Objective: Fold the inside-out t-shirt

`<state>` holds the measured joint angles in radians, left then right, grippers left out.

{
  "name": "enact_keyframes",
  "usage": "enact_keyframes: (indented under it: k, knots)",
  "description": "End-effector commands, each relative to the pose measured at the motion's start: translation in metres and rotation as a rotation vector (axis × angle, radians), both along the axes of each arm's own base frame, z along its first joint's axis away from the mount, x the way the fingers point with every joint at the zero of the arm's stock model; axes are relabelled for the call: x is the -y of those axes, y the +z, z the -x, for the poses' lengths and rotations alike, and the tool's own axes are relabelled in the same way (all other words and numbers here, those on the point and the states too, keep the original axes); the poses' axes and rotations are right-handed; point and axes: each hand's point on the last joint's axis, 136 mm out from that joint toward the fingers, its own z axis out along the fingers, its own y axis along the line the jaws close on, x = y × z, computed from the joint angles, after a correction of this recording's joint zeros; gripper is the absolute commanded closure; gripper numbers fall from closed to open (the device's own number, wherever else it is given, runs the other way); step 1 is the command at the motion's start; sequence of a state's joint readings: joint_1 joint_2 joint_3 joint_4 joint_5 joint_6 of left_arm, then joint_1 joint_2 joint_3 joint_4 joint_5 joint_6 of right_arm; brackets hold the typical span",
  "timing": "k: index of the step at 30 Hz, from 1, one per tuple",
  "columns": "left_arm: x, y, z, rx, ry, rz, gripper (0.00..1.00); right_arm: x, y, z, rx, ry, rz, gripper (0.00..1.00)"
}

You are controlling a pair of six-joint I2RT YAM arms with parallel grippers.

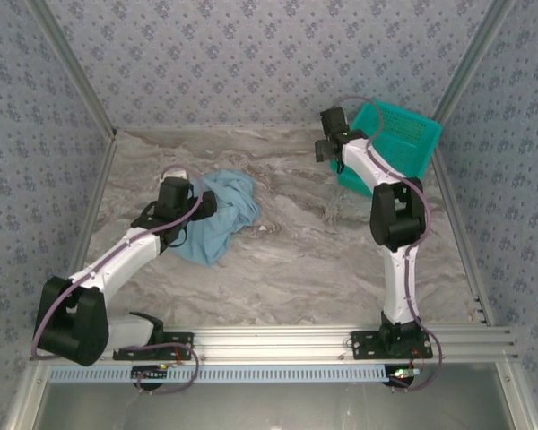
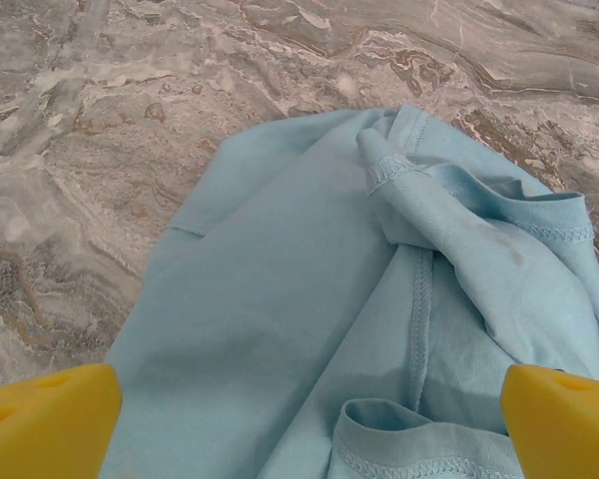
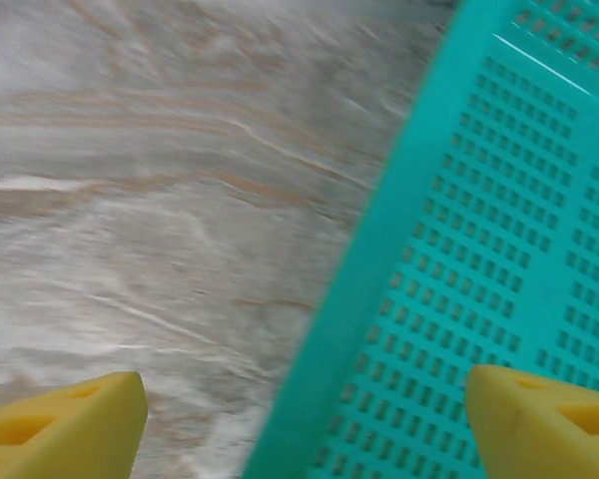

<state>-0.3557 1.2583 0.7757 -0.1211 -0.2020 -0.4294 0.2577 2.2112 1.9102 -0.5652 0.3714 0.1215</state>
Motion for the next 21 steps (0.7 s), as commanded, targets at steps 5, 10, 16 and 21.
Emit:
enact_keyframes:
  k: [5, 10, 16, 21]
  knots:
    - [-0.005, 0.003, 0.006, -0.011, -0.001, -0.037, 0.02, 0.084, 0.014, 0.038, -0.090, -0.152, 0.140, 0.28]
    - [0.005, -0.013, 0.007, -0.090, -0.063, -0.016, 0.02, 0.046, 0.046, 0.054, 0.022, 0.006, 0.048, 0.20]
    - [0.026, -0.028, 0.017, -0.151, -0.152, 0.074, 0.06, -0.151, 0.065, 0.098, 0.155, 0.563, -0.241, 0.16]
    - [0.030, -0.032, 0.012, -0.131, -0.171, 0.078, 0.17, -0.258, 0.051, 0.120, 0.122, 0.790, -0.558, 0.22]
